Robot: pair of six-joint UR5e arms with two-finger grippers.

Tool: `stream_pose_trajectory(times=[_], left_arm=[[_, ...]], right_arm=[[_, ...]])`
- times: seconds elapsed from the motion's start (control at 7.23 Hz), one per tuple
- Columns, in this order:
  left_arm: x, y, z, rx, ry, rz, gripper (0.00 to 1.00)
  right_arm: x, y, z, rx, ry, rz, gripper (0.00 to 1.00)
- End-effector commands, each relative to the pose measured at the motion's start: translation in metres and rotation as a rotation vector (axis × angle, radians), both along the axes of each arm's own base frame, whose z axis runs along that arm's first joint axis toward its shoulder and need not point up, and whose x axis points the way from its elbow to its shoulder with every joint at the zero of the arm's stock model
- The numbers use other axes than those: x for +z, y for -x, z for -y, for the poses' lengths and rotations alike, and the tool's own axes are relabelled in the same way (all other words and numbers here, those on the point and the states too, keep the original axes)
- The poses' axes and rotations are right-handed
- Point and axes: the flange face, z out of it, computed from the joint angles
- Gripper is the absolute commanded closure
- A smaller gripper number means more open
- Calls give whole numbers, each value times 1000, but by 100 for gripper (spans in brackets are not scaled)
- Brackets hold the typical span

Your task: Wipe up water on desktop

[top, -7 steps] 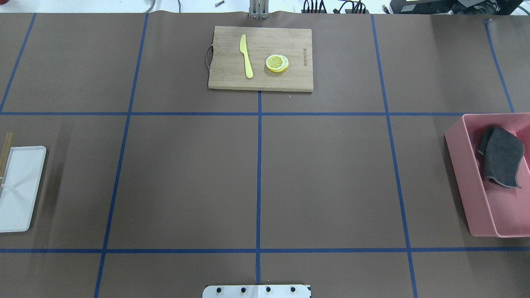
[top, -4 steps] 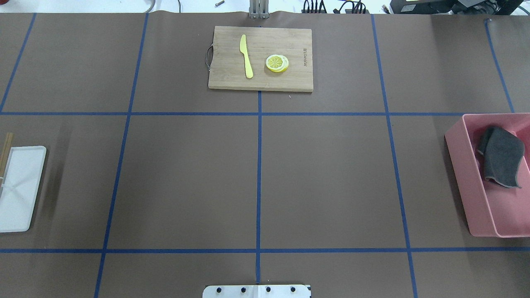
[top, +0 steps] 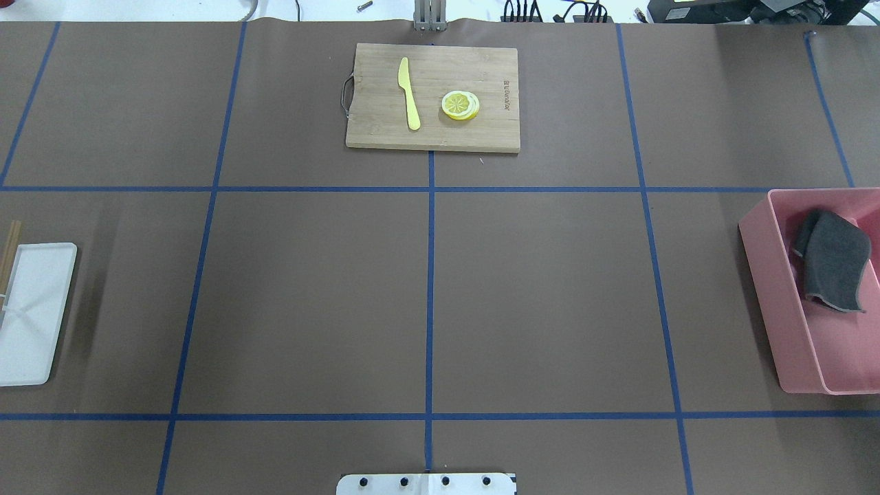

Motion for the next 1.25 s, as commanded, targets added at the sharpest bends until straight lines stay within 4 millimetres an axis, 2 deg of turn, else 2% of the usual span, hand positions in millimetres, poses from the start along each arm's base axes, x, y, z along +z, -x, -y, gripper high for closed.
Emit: stream_pose_trajectory(times=[0.0,0.14,0.28,0.42,0.55,0.69,0.83,0.97,1.11], left_arm=[[-7,34,-1,-74,-39,-4,2],[15,34,-13,-75,-59,-4,2],[30,33,-10,-72,-78,-2,2],[27,31,-3,-76,-83,-6,2],[21,31,4,-80,-96,-7,2],[15,31,3,-77,-110,-6,2],[1,32,5,-80,-150,-10,2],[7,31,4,-81,-140,-13,2],[-2,44,4,-108,-159,-6,2]], right_arm=[[-2,-3,1,4,-22,-34,0],[-11,-4,-5,3,-36,-24,0],[-18,-5,-9,3,-46,-23,0],[-13,-8,-15,5,-33,-23,0],[-14,-9,-13,10,-37,-27,0],[-14,-11,-14,16,-35,-24,0],[-13,-11,-13,18,-30,-22,0],[-16,-10,-14,16,-27,-7,0],[-17,-8,-10,18,-25,6,0]])
